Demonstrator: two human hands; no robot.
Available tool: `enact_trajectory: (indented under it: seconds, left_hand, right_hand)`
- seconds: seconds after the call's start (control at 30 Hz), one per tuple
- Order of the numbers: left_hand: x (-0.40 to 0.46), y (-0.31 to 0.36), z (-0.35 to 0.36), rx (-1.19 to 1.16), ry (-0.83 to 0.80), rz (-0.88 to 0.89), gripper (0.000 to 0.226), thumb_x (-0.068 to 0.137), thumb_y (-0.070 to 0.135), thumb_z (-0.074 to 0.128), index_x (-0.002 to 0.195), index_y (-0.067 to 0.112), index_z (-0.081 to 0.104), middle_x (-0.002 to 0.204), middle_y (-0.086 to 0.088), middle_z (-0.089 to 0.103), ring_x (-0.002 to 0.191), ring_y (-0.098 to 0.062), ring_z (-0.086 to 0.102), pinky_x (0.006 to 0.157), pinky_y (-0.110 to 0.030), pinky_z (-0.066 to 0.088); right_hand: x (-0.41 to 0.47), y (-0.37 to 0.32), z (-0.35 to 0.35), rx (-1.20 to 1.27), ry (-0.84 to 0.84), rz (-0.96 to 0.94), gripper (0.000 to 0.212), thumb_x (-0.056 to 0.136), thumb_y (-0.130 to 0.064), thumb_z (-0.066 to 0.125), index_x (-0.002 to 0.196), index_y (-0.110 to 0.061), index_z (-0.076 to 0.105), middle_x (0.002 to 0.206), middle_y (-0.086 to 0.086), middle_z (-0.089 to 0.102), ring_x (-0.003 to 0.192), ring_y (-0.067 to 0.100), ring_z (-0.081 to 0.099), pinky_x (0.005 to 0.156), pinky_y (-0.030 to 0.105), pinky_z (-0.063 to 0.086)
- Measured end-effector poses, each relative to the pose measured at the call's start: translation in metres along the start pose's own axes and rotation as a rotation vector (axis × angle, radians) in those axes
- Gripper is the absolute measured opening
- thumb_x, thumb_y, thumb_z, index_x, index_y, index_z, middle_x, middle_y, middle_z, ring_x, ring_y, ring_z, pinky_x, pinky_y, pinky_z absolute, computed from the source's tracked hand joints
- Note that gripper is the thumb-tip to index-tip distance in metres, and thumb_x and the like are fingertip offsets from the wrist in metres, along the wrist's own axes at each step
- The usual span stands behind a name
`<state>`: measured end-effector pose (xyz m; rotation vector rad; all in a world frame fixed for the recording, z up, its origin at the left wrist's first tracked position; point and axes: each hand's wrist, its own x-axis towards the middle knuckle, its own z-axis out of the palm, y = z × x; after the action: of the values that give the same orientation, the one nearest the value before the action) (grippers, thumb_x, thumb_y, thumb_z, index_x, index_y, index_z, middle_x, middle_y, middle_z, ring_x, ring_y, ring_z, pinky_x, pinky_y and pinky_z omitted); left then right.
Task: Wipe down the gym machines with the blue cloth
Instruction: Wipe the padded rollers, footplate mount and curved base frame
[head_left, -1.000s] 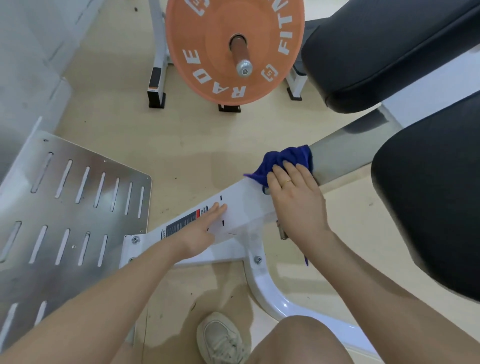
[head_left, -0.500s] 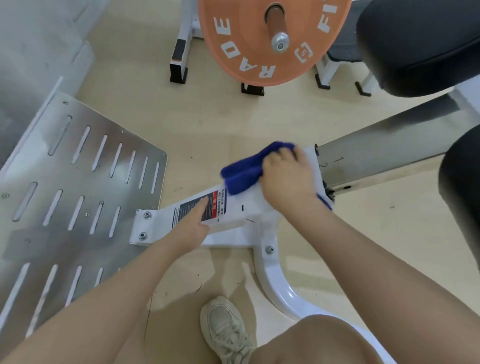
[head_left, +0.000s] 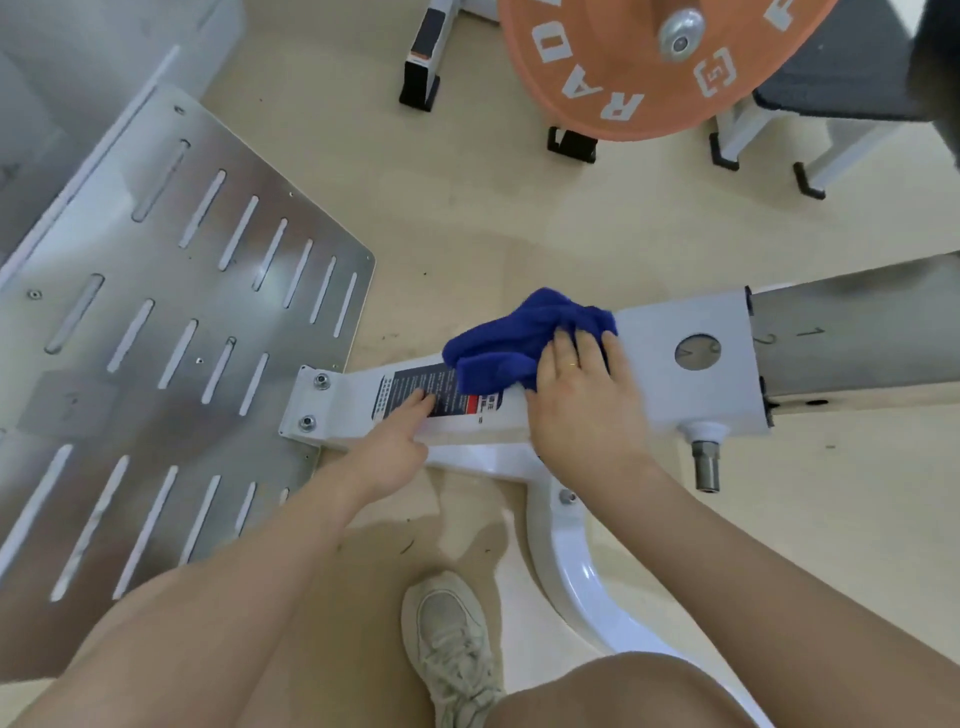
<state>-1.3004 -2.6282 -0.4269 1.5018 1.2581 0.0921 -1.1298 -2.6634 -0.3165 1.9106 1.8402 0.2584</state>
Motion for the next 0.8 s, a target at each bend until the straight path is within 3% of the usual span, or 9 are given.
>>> enact_trajectory:
  seconds: [0.13,0.2,0.27,0.37,0.5,0.7,0.8]
  left_hand:
    - [0.003,-0.024,-0.015,-0.130,-0.003,0.024,0.076,0.080,-0.013,0.030,0.146,0.024,0.029,0.150,0.011,0.029,0.140,-0.008,0.023,0.116,-0.027,0.016]
    - [0.000,-0.043,-0.022,-0.090,-0.037,0.062,0.079,0.078,-0.017,0.029,0.147,0.021,0.024,0.148,0.013,0.027,0.138,0.000,0.021,0.113,-0.017,0.013]
    - [0.002,-0.072,-0.025,0.090,0.005,0.028,0.071,0.085,-0.012,0.033,0.149,0.015,0.013,0.151,0.010,0.016,0.138,0.001,0.011,0.105,-0.007,0.006]
    - [0.007,-0.118,-0.036,0.404,0.117,-0.123,0.065,0.092,0.001,0.036,0.148,0.008,0.004,0.158,-0.004,-0.002,0.145,-0.013,0.001,0.111,-0.017,-0.001]
    - [0.012,-0.155,-0.054,0.774,0.033,-0.183,0.068,0.093,0.010,0.036,0.148,0.008,-0.004,0.157,-0.007,-0.010,0.145,-0.019,-0.004,0.116,-0.028,-0.002]
    - [0.021,-0.160,-0.063,1.021,0.011,-0.123,0.061,0.096,0.017,0.028,0.149,0.010,-0.001,0.158,-0.006,-0.004,0.145,-0.021,-0.003,0.118,-0.034,-0.002]
    - [0.019,-0.165,-0.072,1.139,-0.009,-0.080,0.061,0.097,0.019,0.027,0.149,0.010,-0.004,0.158,-0.006,-0.005,0.145,-0.022,-0.007,0.116,-0.035,-0.006]
  right_hand:
    - [0.024,-0.051,0.014,0.026,-0.121,-0.173,0.058,0.100,-0.024,0.022,0.147,0.005,0.006,0.156,0.021,0.007,0.144,0.034,0.007,0.116,0.045,0.002]
    - [0.046,-0.089,0.029,0.036,-0.151,-0.252,0.058,0.099,-0.024,0.021,0.148,0.003,0.005,0.156,0.020,0.006,0.144,0.033,0.005,0.116,0.045,0.001]
    - [0.065,-0.126,0.046,0.044,-0.175,-0.320,0.059,0.099,-0.025,0.023,0.148,0.001,0.006,0.157,0.019,0.005,0.145,0.032,0.004,0.116,0.046,-0.001]
    - [0.089,-0.182,0.069,0.037,-0.196,-0.411,0.056,0.100,-0.026,0.023,0.148,0.000,0.009,0.157,0.018,0.008,0.144,0.032,0.006,0.116,0.046,-0.001]
    - [0.107,-0.240,0.087,0.033,-0.218,-0.528,0.053,0.100,-0.022,0.025,0.147,0.000,0.015,0.155,0.017,0.018,0.143,0.031,0.013,0.116,0.043,0.003]
    - [0.067,-0.200,0.089,0.005,-0.121,-0.578,0.052,0.095,-0.013,0.024,0.145,-0.001,0.022,0.151,0.017,0.025,0.140,0.033,0.022,0.116,0.045,0.011]
    - [0.059,-0.188,0.096,-0.107,0.064,-0.656,0.059,0.093,-0.026,0.046,0.145,-0.004,0.028,0.149,0.014,0.033,0.135,0.033,0.035,0.112,0.045,0.025]
